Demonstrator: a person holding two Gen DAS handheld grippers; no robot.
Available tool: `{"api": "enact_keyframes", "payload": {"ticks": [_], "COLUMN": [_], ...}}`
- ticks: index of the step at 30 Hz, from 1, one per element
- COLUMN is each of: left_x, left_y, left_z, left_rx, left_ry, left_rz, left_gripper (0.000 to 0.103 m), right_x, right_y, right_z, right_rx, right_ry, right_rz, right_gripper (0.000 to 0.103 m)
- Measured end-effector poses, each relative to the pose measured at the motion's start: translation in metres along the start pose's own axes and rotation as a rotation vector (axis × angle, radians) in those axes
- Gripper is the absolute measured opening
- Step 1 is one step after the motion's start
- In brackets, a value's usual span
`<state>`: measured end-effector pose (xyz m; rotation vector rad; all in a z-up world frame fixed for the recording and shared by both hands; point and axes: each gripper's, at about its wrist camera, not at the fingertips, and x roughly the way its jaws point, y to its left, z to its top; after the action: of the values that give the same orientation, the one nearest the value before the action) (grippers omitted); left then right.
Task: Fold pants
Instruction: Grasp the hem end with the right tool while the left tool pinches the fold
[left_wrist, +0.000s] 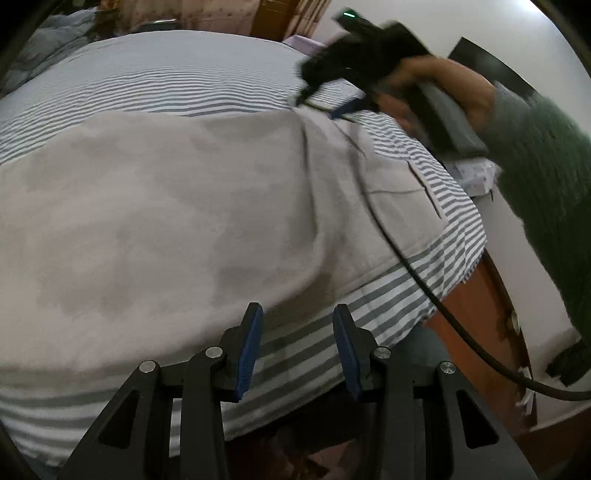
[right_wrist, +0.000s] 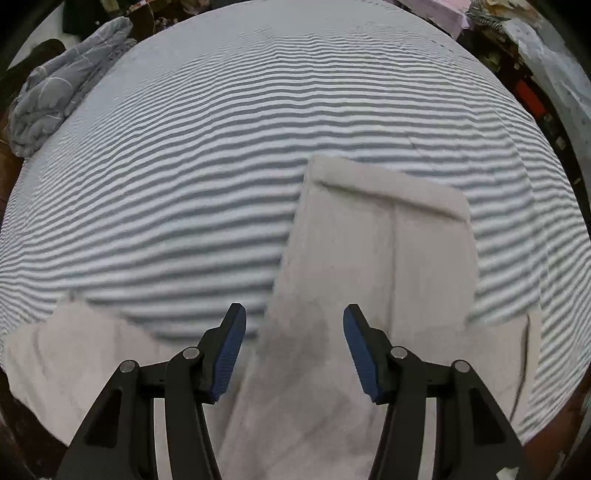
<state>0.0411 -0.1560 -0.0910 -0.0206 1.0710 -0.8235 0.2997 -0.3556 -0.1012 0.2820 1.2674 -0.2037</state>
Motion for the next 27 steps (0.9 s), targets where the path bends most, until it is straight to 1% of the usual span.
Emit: {"api": "enact_keyframes", "payload": {"ticks": [4,7,8,9,11,12,13,14,15,16,17,18,21,24,27], "left_x": [0.02,0.033,0.035,0.035,0.036,0.035,0.034,0.033,0.037,0.035,0.035,0.034,0.032,0.027,0.025], "left_y": [-0.003,0.0,0.001,0.002,0.006,0.008,0.011,0.014,0.013,0.014,0.014,0.014,0.01,0.005,-0.002], "left_z": [0.011,0.014,0.015,0.016,0.018,0.016,0.015,0.014,0.015,0.014,0.014,0.015,0.012,0.014,0.019], "left_rx": [-0.011,-0.037,-0.045,-0.051,-0.073,-0.081,-0.092,-0.097,-0.099,-0.1,-0.098,-0.094,-0.079,-0.066,-0.045], "left_ry": [0.003,0.013,0.008,0.0,-0.008,-0.009,-0.011,-0.015,-0.018,-0.021,-0.021,-0.023,-0.033,-0.053,-0.073], "left_rz": [-0.003,0.005,-0.003,-0.006,-0.005,-0.007,-0.012,-0.02,-0.021,-0.019,-0.017,-0.013,0.004,0.02,0.037], "left_gripper": [0.041,0.039,0.034,0.031,0.021,0.019,0.015,0.012,0.011,0.01,0.008,0.008,0.008,0.008,0.008], "right_x": [0.022,0.04,0.045,0.051,0.055,0.056,0.057,0.057,0.055,0.054,0.051,0.045,0.012,-0.029,-0.075], "right_y": [0.007,0.006,0.006,0.005,0.005,0.005,0.003,-0.001,-0.005,-0.008,-0.01,-0.011,-0.026,-0.059,-0.106], "right_z": [0.025,0.042,0.045,0.048,0.056,0.059,0.063,0.065,0.066,0.066,0.067,0.066,0.056,0.038,0.006], "right_rx": [-0.038,-0.022,-0.013,-0.003,-0.002,-0.01,-0.01,0.003,0.018,0.018,0.017,0.014,0.033,0.096,0.193], "right_ry": [-0.025,-0.021,-0.017,-0.016,-0.046,-0.064,-0.065,-0.06,-0.054,-0.05,-0.047,-0.057,-0.124,-0.192,-0.261], "right_rz": [-0.101,-0.132,-0.137,-0.147,-0.188,-0.215,-0.214,-0.202,-0.196,-0.174,-0.152,-0.145,-0.119,-0.081,-0.033], "right_gripper": [0.052,0.052,0.052,0.054,0.058,0.057,0.052,0.036,0.027,0.022,0.012,0.007,0.006,0.006,0.006]}}
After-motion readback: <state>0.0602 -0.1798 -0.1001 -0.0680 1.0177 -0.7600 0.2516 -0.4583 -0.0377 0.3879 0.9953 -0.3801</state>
